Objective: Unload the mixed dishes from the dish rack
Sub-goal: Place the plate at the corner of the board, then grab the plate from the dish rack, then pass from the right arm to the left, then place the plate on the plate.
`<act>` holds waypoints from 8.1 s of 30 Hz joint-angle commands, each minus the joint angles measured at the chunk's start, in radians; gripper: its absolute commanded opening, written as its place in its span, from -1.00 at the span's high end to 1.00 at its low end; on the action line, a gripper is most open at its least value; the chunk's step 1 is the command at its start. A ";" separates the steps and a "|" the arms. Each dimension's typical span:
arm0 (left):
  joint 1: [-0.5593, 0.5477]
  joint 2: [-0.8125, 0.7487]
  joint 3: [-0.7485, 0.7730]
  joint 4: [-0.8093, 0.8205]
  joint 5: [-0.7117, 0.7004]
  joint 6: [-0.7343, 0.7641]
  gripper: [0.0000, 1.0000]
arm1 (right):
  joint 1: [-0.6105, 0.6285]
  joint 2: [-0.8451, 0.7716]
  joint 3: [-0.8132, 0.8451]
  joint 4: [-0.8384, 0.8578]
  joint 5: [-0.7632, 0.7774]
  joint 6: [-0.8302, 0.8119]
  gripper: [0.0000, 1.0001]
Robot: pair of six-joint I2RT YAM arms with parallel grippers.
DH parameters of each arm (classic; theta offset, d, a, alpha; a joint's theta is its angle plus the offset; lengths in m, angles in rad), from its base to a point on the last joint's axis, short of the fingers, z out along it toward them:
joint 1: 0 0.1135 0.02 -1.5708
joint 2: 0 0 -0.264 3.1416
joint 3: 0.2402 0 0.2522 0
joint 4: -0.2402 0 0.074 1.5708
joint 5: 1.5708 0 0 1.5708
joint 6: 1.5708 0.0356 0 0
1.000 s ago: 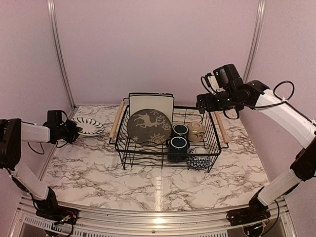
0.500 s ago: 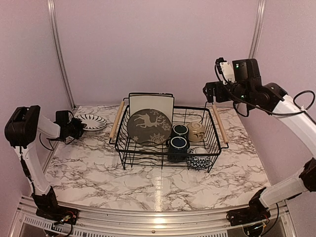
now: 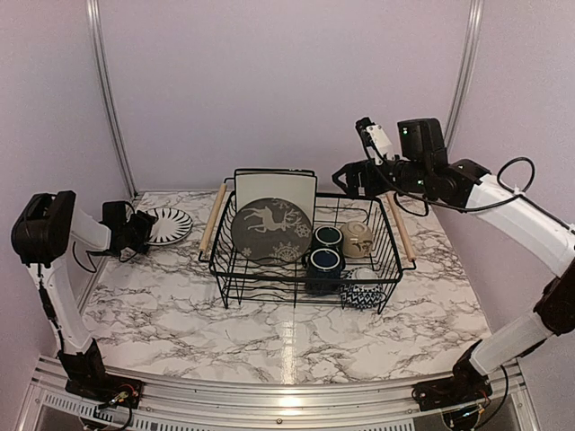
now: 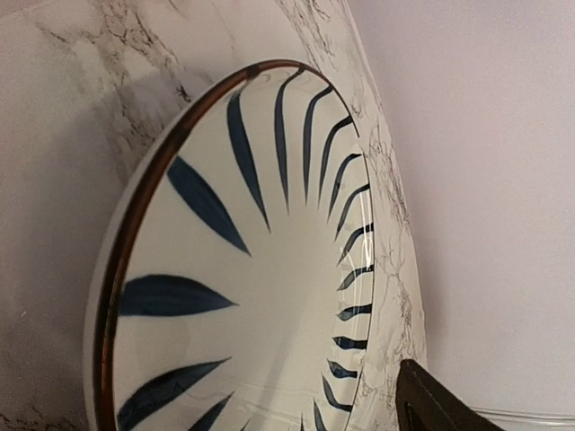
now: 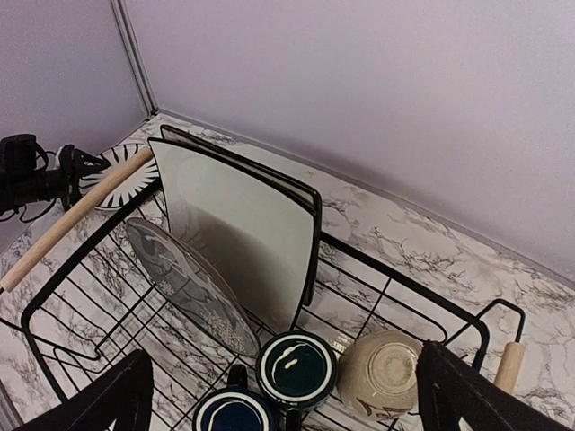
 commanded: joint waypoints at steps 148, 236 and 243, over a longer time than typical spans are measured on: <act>-0.707 -0.361 0.306 -0.235 0.195 0.190 -0.24 | -0.138 0.187 -0.166 1.005 -0.824 0.890 1.00; 0.078 -0.210 -0.143 0.070 0.206 -0.114 1.00 | -0.149 -0.030 -0.168 0.440 -0.477 0.423 -0.97; 0.078 -0.182 -0.133 0.054 0.217 -0.103 0.45 | -0.149 -0.016 -0.173 0.451 -0.483 0.425 -0.97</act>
